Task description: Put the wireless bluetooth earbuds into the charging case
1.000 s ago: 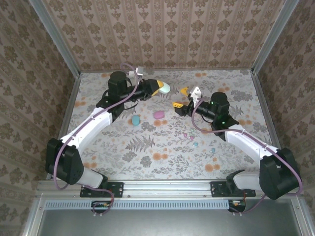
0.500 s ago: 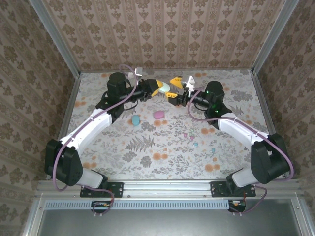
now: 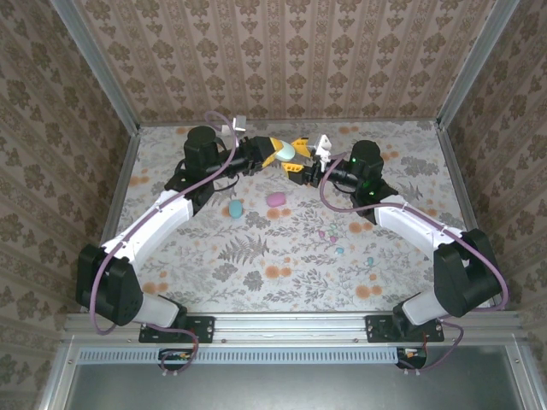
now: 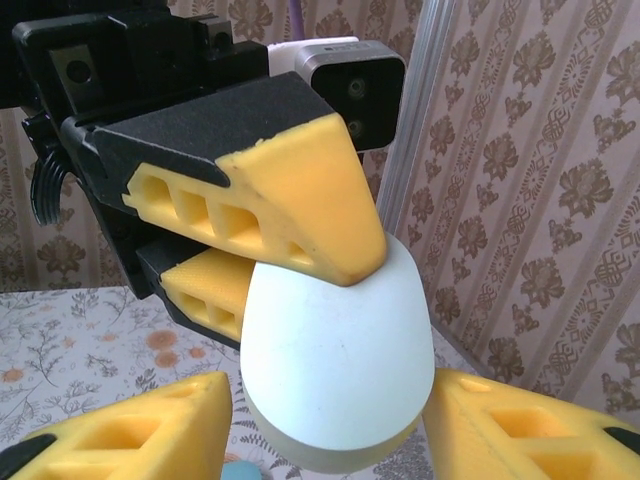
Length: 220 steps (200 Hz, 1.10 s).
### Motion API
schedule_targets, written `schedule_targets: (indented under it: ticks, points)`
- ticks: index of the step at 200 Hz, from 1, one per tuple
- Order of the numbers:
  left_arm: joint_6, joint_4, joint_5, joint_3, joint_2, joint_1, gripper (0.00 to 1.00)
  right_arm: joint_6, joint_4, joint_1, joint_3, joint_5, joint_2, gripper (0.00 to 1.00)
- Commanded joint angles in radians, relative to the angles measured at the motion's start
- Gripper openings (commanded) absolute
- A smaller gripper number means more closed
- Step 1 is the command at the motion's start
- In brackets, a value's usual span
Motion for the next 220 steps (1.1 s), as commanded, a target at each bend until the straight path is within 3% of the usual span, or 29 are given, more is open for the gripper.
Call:
schedule_targets:
  ticks: [1,71,138,153,174,190,197,220]
  points:
    - [-0.004,0.04,0.024,-0.007,-0.026,0.002,0.08,0.015,0.035,0.0,0.011,-0.005,-0.002,0.56]
    - [-0.011,0.049,0.021,-0.01,-0.026,0.002,0.08,0.048,0.099,0.001,0.013,0.014,0.004,0.57]
    - [-0.022,0.068,0.027,-0.008,-0.023,0.002,0.09,0.052,0.063,0.0,0.029,0.004,0.01,0.46]
    - [-0.021,0.064,0.027,-0.009,-0.023,0.001,0.13,0.055,0.055,0.0,0.03,-0.009,0.007,0.41]
    - [-0.009,0.062,0.027,-0.007,-0.02,0.001,0.27,0.058,0.03,-0.001,0.037,-0.035,0.0,0.38]
    - [0.015,0.049,0.021,-0.003,-0.021,0.003,0.46,0.061,0.001,-0.001,0.042,-0.049,-0.005,0.37]
    - [0.037,0.041,0.017,-0.001,-0.024,0.004,0.54,0.066,-0.009,-0.004,0.041,-0.058,-0.008,0.37]
    - [0.185,-0.073,-0.037,0.022,-0.061,0.012,0.65,0.14,-0.083,-0.028,0.067,-0.106,-0.011,0.37]
